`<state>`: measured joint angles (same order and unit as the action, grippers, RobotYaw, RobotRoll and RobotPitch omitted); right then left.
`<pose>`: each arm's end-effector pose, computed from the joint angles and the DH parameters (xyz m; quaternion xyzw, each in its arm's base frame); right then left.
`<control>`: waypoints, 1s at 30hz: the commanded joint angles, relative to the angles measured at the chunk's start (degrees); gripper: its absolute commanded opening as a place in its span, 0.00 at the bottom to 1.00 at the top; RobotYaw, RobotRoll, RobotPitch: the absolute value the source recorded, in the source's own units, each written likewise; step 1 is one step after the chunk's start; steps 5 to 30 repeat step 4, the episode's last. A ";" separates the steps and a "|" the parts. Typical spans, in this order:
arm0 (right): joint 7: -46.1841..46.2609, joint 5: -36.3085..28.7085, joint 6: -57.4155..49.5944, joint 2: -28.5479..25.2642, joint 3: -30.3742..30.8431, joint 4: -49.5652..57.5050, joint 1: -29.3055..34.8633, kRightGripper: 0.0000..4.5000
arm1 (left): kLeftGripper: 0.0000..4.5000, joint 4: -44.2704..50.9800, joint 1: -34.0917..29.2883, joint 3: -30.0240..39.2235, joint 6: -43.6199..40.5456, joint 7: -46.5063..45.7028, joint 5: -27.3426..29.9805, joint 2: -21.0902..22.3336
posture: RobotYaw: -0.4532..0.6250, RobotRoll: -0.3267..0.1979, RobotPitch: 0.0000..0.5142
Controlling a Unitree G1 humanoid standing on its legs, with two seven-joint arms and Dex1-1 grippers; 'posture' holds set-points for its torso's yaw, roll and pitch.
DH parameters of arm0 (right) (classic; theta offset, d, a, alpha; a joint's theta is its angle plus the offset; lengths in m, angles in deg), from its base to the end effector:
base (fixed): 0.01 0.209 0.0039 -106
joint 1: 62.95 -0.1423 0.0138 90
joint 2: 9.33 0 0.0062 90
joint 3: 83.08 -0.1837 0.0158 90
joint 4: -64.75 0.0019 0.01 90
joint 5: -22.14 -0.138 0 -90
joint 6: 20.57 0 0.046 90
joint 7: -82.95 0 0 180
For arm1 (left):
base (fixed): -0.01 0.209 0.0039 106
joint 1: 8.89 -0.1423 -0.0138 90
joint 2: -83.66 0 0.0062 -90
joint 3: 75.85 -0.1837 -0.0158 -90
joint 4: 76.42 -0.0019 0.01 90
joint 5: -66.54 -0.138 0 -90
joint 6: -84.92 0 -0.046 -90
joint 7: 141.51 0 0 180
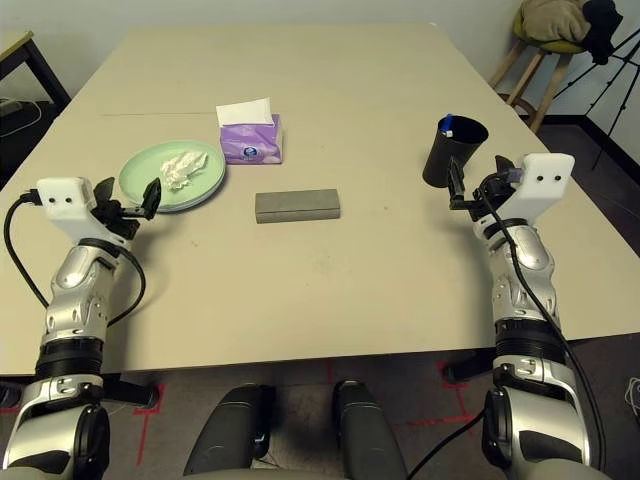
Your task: Organize and tidy the items on the table.
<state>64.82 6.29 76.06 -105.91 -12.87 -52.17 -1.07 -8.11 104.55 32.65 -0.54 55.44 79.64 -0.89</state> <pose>0.2799 -0.2783 0.1175 -0.0017 -0.1264 -0.0110 0.9919 0.2684 0.2723 0.1072 0.0278 -0.0997 0.0083 0.9946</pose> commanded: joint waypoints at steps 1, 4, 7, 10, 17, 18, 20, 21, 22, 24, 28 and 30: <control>0.57 -0.53 0.00 0.11 -0.40 1.35 0.37 0.99 | 1.00 -1.91 0.18 -0.52 0.36 -0.10 -0.74 0.65 | 0.53 0.62 0.17; 0.69 -0.58 -0.10 0.19 -0.35 1.51 0.35 0.99 | 1.00 -2.51 0.40 -0.41 0.70 -0.25 -0.83 0.92 | 0.53 0.62 0.16; 0.69 -0.58 -0.10 0.19 -0.35 1.51 0.35 0.99 | 1.00 -2.51 0.40 -0.41 0.70 -0.25 -0.83 0.92 | 0.53 0.62 0.16; 0.69 -0.58 -0.10 0.19 -0.35 1.51 0.35 0.99 | 1.00 -2.51 0.40 -0.41 0.70 -0.25 -0.83 0.92 | 0.53 0.62 0.16; 0.69 -0.58 -0.10 0.19 -0.35 1.51 0.35 0.99 | 1.00 -2.51 0.40 -0.41 0.70 -0.25 -0.83 0.92 | 0.53 0.62 0.16; 0.69 -0.58 -0.10 0.19 -0.35 1.51 0.35 0.99 | 1.00 -2.51 0.40 -0.41 0.70 -0.25 -0.83 0.92 | 0.53 0.62 0.16; 0.69 -0.58 -0.10 0.19 -0.35 1.51 0.35 0.99 | 1.00 -2.51 0.40 -0.41 0.70 -0.25 -0.83 0.92 | 0.53 0.62 0.16; 0.69 -0.58 -0.10 0.19 -0.35 1.51 0.35 0.99 | 1.00 -2.51 0.40 -0.41 0.70 -0.25 -0.83 0.92 | 0.53 0.62 0.16; 0.69 -0.58 -0.10 0.19 -0.35 1.51 0.35 0.99 | 1.00 -2.51 0.40 -0.41 0.70 -0.25 -0.83 0.92 | 0.53 0.62 0.16; 0.69 -0.58 -0.10 0.19 -0.35 1.51 0.35 0.99 | 1.00 -2.51 0.40 -0.41 0.70 -0.25 -0.83 0.92 | 0.53 0.62 0.16; 0.69 -0.58 -0.10 0.19 -0.35 1.51 0.35 0.99 | 1.00 -2.51 0.40 -0.41 0.70 -0.25 -0.83 0.92 | 0.53 0.62 0.16; 0.69 -0.58 -0.10 0.19 -0.35 1.51 0.35 0.99 | 1.00 -2.51 0.40 -0.41 0.70 -0.25 -0.83 0.92 | 0.53 0.62 0.16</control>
